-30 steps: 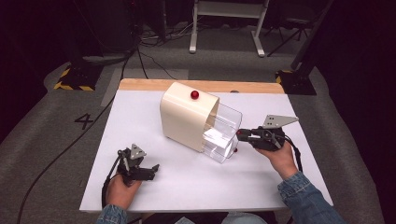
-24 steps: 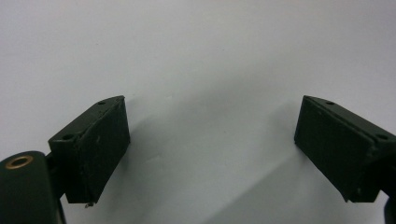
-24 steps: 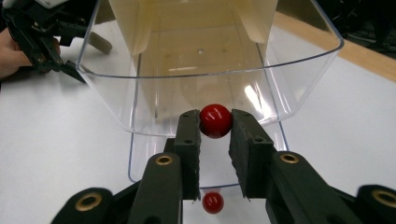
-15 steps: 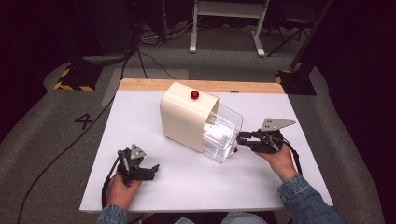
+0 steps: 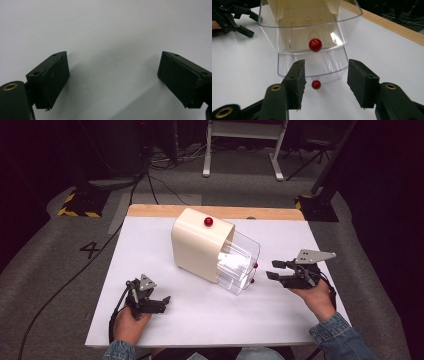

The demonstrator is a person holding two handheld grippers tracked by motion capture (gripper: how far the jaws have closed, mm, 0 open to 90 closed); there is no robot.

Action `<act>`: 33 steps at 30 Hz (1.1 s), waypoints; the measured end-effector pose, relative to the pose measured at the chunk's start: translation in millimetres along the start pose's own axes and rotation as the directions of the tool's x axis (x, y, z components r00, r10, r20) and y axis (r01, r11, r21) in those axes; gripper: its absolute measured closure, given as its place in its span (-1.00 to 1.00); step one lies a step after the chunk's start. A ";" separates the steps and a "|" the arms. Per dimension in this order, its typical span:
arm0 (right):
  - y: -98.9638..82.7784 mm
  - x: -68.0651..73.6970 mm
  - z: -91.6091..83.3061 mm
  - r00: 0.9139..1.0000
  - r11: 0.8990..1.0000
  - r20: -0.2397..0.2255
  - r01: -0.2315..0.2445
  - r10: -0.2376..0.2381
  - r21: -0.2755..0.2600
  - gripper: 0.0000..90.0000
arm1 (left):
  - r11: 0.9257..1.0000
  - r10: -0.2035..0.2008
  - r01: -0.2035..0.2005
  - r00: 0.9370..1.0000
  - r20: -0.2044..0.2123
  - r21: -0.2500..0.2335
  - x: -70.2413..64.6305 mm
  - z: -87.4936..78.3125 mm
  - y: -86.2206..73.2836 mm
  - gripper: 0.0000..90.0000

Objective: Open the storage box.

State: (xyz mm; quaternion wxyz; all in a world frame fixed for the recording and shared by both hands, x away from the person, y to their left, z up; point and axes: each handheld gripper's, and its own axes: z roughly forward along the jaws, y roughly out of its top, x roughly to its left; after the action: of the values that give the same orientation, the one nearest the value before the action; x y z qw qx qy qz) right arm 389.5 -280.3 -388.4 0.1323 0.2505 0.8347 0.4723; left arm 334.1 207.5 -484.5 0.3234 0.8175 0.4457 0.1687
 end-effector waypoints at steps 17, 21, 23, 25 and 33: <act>-49.4 -18.4 -55.3 0.990 0.990 0.077 -0.122 0.117 0.071 -0.58 | 1.000 -0.002 0.002 1.000 0.001 0.000 0.0 0.0 0.1 -0.77; -66.8 -25.7 -62.1 0.984 0.983 0.118 -0.146 0.132 0.115 -0.68 | 1.000 -0.003 0.003 1.000 0.000 -0.002 0.0 0.2 0.0 -0.77; -75.6 -28.7 -64.1 0.980 0.979 0.143 -0.158 0.139 0.131 -0.69 | 1.000 -0.003 0.003 1.000 0.000 -0.001 0.0 0.2 0.0 -0.77; -84.0 -31.5 -65.8 0.976 0.976 0.164 -0.168 0.145 0.140 -0.69 | 1.000 -0.003 0.003 1.000 0.001 -0.002 0.1 0.2 0.0 -0.77; -113.7 -39.9 -61.9 0.967 0.966 0.176 -0.210 0.182 0.153 -0.69 | 1.000 -0.003 0.003 1.000 0.002 -0.002 0.1 0.2 0.0 -0.77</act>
State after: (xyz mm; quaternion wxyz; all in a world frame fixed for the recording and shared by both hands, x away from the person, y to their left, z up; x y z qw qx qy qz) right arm 361.3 -395.4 -454.0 0.1296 0.3795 0.8296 0.3885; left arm 334.3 207.5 -484.7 0.3248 0.8166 0.4467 0.1680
